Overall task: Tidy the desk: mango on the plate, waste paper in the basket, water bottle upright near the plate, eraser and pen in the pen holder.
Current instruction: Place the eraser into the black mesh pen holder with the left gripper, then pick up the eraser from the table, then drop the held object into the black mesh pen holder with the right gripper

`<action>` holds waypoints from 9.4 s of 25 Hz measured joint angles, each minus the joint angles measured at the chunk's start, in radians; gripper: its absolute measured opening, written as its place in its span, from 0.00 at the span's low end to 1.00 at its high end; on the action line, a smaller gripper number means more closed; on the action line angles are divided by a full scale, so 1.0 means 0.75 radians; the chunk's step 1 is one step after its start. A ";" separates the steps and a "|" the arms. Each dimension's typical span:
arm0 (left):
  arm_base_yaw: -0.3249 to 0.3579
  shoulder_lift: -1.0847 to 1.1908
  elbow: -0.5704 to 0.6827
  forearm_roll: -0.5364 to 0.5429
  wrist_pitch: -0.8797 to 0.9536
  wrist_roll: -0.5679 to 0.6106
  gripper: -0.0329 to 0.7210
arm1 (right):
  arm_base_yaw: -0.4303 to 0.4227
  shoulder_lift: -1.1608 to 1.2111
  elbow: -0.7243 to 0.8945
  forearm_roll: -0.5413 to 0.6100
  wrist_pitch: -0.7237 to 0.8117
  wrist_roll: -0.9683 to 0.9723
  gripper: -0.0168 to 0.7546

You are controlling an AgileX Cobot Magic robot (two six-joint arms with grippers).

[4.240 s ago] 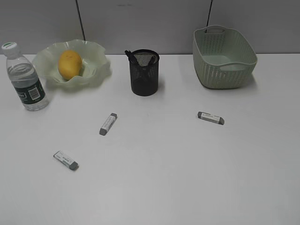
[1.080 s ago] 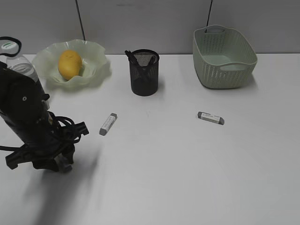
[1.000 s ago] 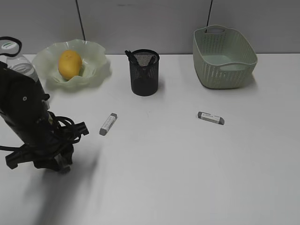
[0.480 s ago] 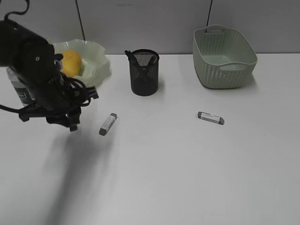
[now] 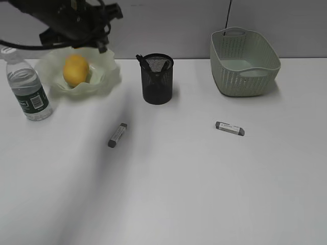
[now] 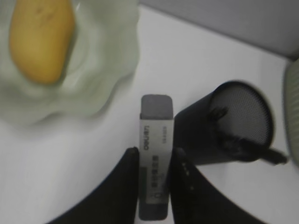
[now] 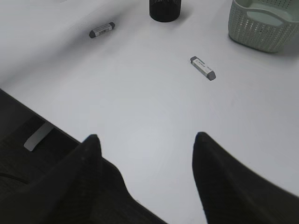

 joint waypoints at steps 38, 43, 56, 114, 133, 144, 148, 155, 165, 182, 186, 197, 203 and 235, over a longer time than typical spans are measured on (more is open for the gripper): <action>-0.073 0.529 -0.489 -0.009 -0.341 0.167 0.29 | 0.000 0.000 0.000 -0.003 -0.001 0.013 0.66; -0.102 0.529 -0.489 0.001 -0.348 0.197 0.32 | 0.000 0.000 0.000 -0.004 -0.001 0.013 0.66; -0.108 0.454 -0.489 0.017 -0.169 0.250 0.47 | 0.000 0.000 0.000 -0.004 -0.001 0.013 0.66; 0.432 -1.929 1.014 -0.471 0.694 1.178 0.68 | 0.000 0.048 0.000 -0.010 -0.007 0.017 0.66; 0.432 -2.205 1.174 -0.454 0.809 1.178 0.70 | 0.000 0.699 -0.086 -0.008 -0.005 0.017 0.66; 0.432 -2.205 1.187 -0.454 0.789 1.219 0.70 | 0.000 1.312 -0.322 -0.009 -0.109 -0.166 0.66; 0.432 -2.205 1.187 -0.454 0.789 1.219 0.70 | 0.000 1.532 -0.456 -0.015 -0.158 -0.226 0.66; 0.432 -2.205 1.188 -0.454 0.789 1.219 0.69 | -0.127 1.850 -0.688 -0.001 -0.193 -0.376 0.66; 0.432 -2.205 1.188 -0.454 0.789 1.221 0.69 | -0.316 2.240 -1.022 0.020 -0.173 -0.709 0.66; 0.432 -2.205 1.188 -0.454 0.789 1.221 0.69 | -0.316 2.604 -1.178 -0.029 -0.243 -0.890 0.66; 0.432 -2.205 1.188 -0.454 0.789 1.221 0.69 | -0.316 2.638 -1.183 -0.040 -0.263 -0.899 0.63; 0.432 -2.205 1.188 -0.454 0.789 1.221 0.69 | -0.314 2.672 -1.191 -0.044 -0.314 -0.905 0.49; 0.432 -2.205 1.188 -0.454 0.789 1.221 0.69 | -0.284 2.715 -1.259 -0.044 -0.290 -0.905 0.45; 0.433 -2.205 1.189 -0.454 0.789 1.221 0.69 | -0.261 2.582 -1.880 0.682 -0.401 -0.899 0.24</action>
